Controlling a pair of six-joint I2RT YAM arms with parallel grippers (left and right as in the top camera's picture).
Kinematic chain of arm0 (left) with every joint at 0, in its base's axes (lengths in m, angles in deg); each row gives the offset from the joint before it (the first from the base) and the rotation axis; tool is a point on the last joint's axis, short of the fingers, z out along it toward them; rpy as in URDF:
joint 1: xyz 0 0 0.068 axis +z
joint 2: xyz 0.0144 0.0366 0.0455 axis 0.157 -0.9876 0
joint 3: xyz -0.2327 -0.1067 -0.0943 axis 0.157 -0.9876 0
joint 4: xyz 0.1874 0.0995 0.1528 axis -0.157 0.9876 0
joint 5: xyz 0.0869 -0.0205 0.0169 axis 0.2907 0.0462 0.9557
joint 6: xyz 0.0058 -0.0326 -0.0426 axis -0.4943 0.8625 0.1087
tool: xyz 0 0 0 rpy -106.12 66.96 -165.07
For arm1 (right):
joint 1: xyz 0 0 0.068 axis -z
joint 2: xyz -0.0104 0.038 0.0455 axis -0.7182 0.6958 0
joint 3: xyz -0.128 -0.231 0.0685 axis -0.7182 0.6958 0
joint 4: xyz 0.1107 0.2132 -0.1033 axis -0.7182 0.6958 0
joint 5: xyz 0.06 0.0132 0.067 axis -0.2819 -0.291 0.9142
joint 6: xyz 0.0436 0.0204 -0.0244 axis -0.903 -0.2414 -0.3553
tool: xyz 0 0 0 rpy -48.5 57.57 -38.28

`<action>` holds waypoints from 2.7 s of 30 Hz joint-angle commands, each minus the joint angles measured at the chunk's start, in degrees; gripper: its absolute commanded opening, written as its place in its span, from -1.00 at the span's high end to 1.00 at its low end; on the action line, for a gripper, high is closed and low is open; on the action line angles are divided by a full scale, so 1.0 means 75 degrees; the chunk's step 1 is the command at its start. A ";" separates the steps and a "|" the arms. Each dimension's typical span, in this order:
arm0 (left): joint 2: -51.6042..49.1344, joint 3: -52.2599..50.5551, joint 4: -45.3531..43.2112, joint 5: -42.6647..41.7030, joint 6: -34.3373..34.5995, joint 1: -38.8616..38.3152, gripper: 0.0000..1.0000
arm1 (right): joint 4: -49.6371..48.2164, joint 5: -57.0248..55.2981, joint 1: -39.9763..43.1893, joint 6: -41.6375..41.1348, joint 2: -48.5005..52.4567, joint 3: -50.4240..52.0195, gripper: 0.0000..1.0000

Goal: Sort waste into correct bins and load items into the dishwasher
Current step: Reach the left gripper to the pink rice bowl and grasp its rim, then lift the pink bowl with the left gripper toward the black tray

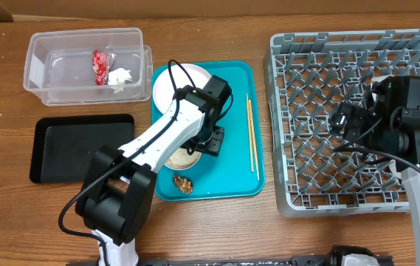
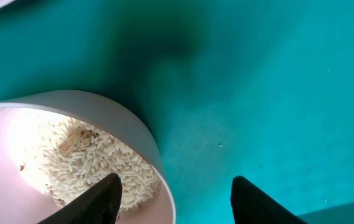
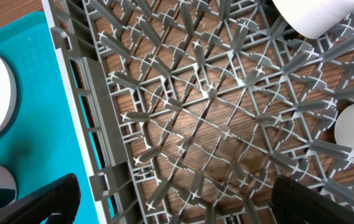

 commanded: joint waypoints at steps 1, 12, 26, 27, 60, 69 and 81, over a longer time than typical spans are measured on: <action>-0.0096 -0.0029 -0.0017 0.0047 0.0111 -0.0029 -0.18 | -0.0029 0.0047 0.0023 0.0003 0.0023 -0.0003 -1.00; -0.0096 -0.0487 -0.0050 -0.0009 0.0248 -0.0032 -0.19 | -0.0029 0.0047 0.0023 0.0003 0.0023 -0.0003 -1.00; -0.0093 -0.0507 -0.0455 -0.0012 0.0248 -0.0032 0.27 | -0.0029 0.0047 0.0023 0.0000 0.0023 -0.0003 -1.00; -0.0093 -0.0507 -0.0458 -0.0009 0.0248 -0.0032 0.33 | -0.0032 0.0047 0.0023 0.0003 0.0023 -0.0003 -1.00; 0.1542 0.0822 0.1396 -0.0437 0.0134 0.1641 0.92 | -0.0082 -0.0085 0.0023 0.0012 0.0023 -0.0003 -1.00; 0.1670 0.0595 0.1259 -0.2841 -0.1574 0.4345 0.92 | -0.0076 -0.0102 0.0023 0.0012 0.0023 -0.0003 -1.00; 0.1603 -0.1169 -0.0490 -0.6971 -0.3223 0.7650 0.92 | -0.0064 -0.0216 0.0023 0.0012 0.0023 -0.0003 -1.00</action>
